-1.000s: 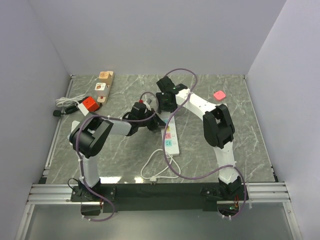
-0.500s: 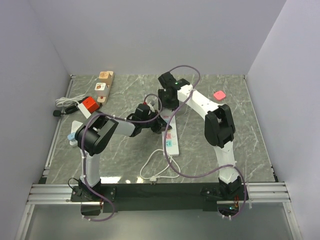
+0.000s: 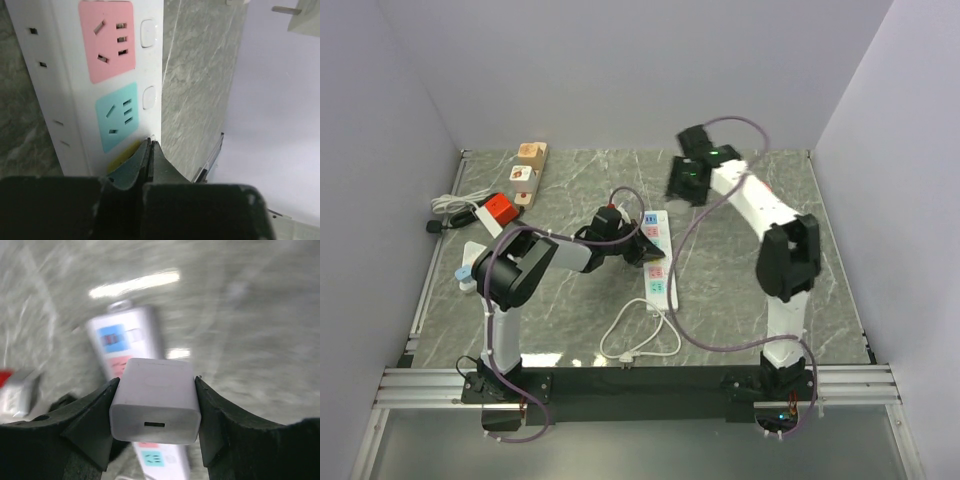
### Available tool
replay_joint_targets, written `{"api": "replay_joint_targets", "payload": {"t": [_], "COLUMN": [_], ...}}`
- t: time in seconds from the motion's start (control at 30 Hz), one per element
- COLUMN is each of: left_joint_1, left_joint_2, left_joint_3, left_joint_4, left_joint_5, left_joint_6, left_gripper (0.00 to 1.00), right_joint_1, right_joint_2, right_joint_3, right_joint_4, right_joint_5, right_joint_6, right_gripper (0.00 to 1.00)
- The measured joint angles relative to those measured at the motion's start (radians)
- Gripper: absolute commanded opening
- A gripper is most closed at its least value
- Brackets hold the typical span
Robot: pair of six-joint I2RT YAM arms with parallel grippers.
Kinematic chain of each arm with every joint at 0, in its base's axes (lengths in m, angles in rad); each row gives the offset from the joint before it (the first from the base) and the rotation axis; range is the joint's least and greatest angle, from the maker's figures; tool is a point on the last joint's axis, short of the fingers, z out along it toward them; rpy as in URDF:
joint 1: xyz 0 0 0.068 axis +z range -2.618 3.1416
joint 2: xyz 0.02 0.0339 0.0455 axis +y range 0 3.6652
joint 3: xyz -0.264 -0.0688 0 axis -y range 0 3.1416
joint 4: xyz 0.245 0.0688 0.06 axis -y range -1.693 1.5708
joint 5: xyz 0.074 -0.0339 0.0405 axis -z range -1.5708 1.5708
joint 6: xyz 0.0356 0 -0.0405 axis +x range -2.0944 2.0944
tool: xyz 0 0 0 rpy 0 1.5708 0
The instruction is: Pull the plug off the socket
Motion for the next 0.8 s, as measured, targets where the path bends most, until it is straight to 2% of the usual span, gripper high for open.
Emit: {"api": "replay_joint_targets", "payload": {"t": [0.17,0.3,0.5,0.8], "left_joint_1": [-0.003,-0.003,-0.002,-0.002], "left_joint_2": [-0.045,-0.066,-0.130,-0.193], "left_joint_3": [0.055,0.132,0.209,0.171], "left_joint_4": [-0.179,-0.306,-0.380,-0.399], "left_joint_5": [-0.042,-0.064,-0.074,-0.075], "left_joint_6": [0.064,0.116,0.159,0.167], "left_gripper": [0.01,0.01,0.01,0.01], "right_joint_1": [-0.300,-0.519,-0.613,-0.687], "right_joint_2": [-0.240,-0.340,-0.312,-0.234], "right_joint_3": [-0.356,-0.540,-0.719,-0.811], "right_joint_4": [0.142,0.222,0.336,0.484], "right_joint_5": [-0.039,-0.095,-0.282,-0.457], "right_joint_6": [0.098,0.171,0.248,0.374], "right_gripper": [0.00,0.00,0.00,0.00]}}
